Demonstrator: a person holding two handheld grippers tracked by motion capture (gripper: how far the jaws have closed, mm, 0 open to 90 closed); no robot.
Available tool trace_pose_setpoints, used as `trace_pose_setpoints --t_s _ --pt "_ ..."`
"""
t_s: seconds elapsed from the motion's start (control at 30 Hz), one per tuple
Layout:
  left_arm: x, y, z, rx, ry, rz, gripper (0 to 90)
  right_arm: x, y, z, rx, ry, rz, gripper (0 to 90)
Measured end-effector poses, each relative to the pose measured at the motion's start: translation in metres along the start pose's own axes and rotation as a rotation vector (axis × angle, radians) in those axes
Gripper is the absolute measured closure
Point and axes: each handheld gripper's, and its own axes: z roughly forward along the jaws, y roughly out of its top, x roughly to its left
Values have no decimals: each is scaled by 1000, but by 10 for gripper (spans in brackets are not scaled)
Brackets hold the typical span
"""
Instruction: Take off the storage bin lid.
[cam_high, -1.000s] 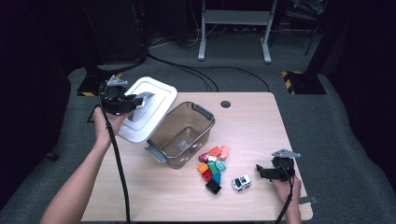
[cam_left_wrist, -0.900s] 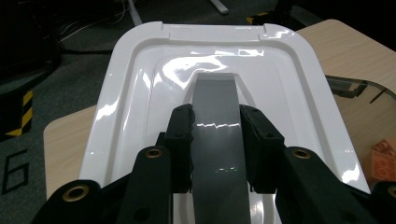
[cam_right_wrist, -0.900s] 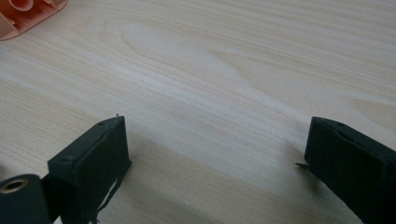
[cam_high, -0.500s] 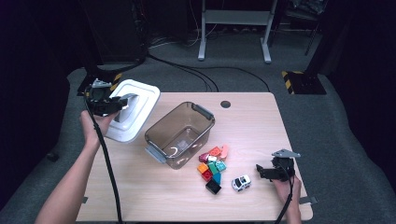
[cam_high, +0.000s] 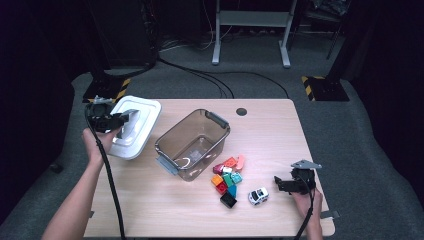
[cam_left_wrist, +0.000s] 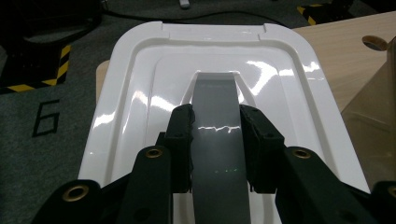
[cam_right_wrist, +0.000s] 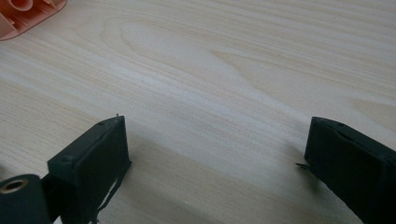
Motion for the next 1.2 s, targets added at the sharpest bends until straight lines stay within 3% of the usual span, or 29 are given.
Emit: trace_pose_setpoints --t_s 0.37,0.4,0.53,0.83,0.93,1.0,1.2 --pt "10 -31 27 64 15 -55 667 0 0 0 0 -2 1 56" --pt "12 -38 33 72 14 -81 667 0 0 0 0 -3 1 57" --pt "14 -46 41 87 16 -101 667 0 0 0 0 -4 2 57" --pt "12 -64 62 128 26 -113 666 0 0 0 0 -4 2 57" --pt "14 -69 68 137 20 -142 666 0 0 0 0 -2 2 56" --pt "14 -71 71 148 39 -137 666 0 0 0 0 -4 1 56" --pt "14 -79 78 146 38 -136 666 0 0 0 0 -2 2 56"
